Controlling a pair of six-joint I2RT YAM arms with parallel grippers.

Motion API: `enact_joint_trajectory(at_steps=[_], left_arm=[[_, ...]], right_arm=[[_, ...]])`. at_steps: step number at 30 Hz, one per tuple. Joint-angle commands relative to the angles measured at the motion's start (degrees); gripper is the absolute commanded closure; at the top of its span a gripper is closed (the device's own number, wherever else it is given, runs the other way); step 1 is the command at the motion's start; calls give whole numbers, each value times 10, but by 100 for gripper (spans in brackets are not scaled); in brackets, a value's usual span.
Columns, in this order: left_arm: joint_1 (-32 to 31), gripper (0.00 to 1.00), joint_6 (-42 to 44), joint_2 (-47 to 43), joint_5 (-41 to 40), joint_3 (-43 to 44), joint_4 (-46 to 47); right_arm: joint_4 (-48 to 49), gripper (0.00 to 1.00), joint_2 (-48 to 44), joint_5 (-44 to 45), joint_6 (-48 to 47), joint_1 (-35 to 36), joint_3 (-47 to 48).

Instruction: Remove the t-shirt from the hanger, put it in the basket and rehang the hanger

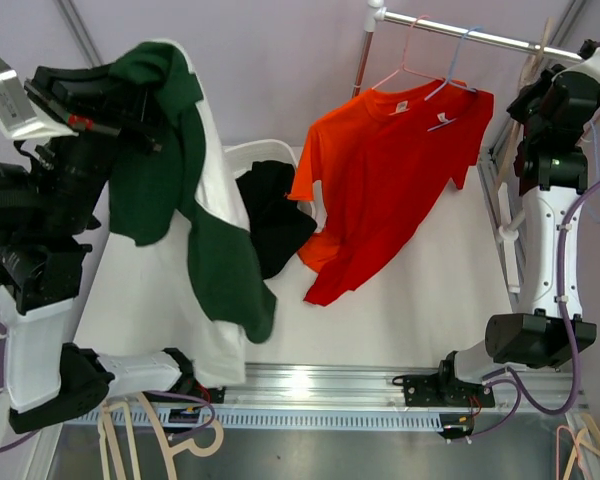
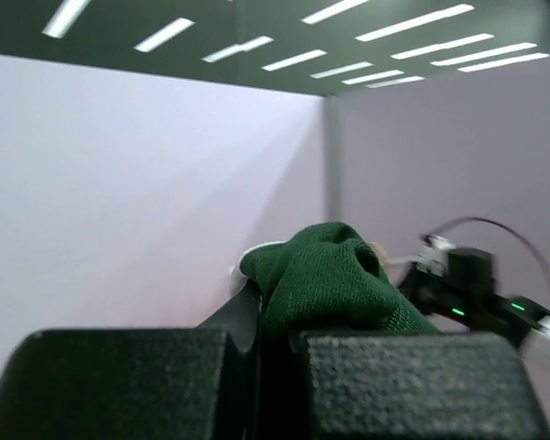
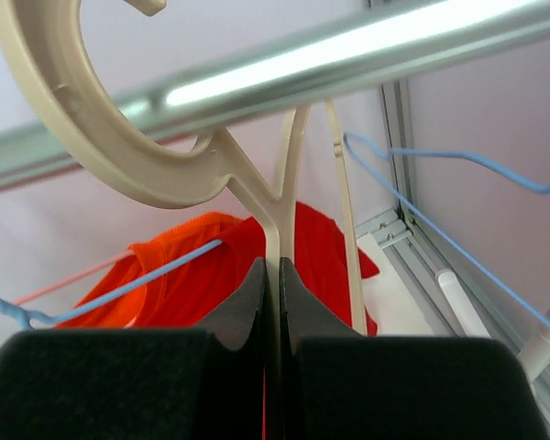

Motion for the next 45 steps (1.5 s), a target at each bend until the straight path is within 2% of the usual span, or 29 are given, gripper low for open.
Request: enact_joint_trajectory(at_steps=[1, 5, 9, 16, 20, 26, 30, 35, 40, 45], left_arm=[[30, 99, 61, 44, -96, 16, 80], [98, 99, 42, 87, -107, 10, 91], [161, 99, -2, 149, -80, 16, 73], [244, 99, -105, 294, -29, 151, -13], [267, 99, -127, 342, -2, 176, -35], [270, 99, -144, 346, -7, 104, -27], [272, 99, -183, 341, -21, 17, -35], [271, 99, -259, 400, 15, -7, -148], [271, 99, -309, 404, 40, -160, -108], [262, 99, -316, 464, 58, -186, -156]], right_arm=[[47, 100, 7, -21, 14, -19, 42], [37, 100, 18, -31, 25, -33, 41], [26, 100, 24, -43, 28, -38, 35], [28, 100, 8, -50, 29, -39, -8], [30, 100, -1, -54, 30, -40, -36], [32, 100, -12, -62, 31, -40, -68], [32, 100, -14, -62, 32, -40, -87], [22, 100, -8, -63, 33, -40, -88], [19, 100, -21, -66, 35, -39, -92], [16, 100, -39, -62, 40, -40, -88]])
